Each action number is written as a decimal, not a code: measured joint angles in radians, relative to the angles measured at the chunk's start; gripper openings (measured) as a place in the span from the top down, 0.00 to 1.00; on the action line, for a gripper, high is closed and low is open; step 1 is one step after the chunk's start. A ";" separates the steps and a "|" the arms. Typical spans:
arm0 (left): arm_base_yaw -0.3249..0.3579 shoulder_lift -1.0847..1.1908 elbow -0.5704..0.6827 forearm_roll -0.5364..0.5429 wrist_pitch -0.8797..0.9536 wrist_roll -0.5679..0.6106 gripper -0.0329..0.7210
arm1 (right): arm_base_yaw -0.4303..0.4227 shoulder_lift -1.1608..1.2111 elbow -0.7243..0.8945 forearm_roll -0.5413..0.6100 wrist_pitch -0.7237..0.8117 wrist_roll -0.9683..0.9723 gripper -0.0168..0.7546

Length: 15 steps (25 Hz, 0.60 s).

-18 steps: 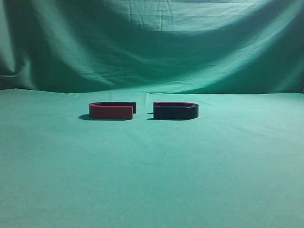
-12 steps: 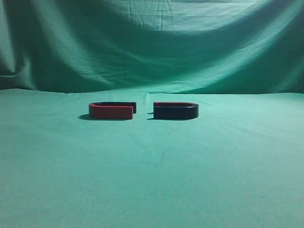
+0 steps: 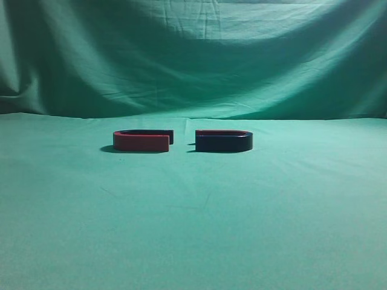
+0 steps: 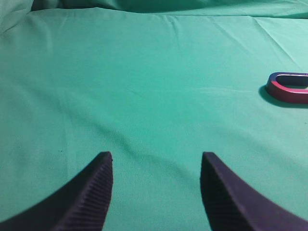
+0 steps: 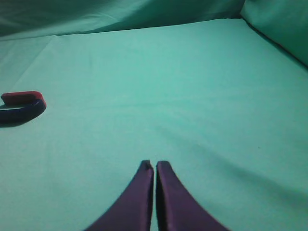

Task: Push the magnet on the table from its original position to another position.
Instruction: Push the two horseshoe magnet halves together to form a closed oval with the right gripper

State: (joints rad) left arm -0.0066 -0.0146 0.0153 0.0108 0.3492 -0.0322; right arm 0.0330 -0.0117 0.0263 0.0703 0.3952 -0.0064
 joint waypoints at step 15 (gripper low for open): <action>0.000 0.000 0.000 0.000 0.000 0.000 0.46 | 0.000 0.000 0.002 0.296 -0.390 0.023 0.98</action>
State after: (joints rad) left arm -0.0066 -0.0146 0.0153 0.0108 0.3492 -0.0322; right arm 0.0330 -0.0117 0.0287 0.3664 0.0051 0.0169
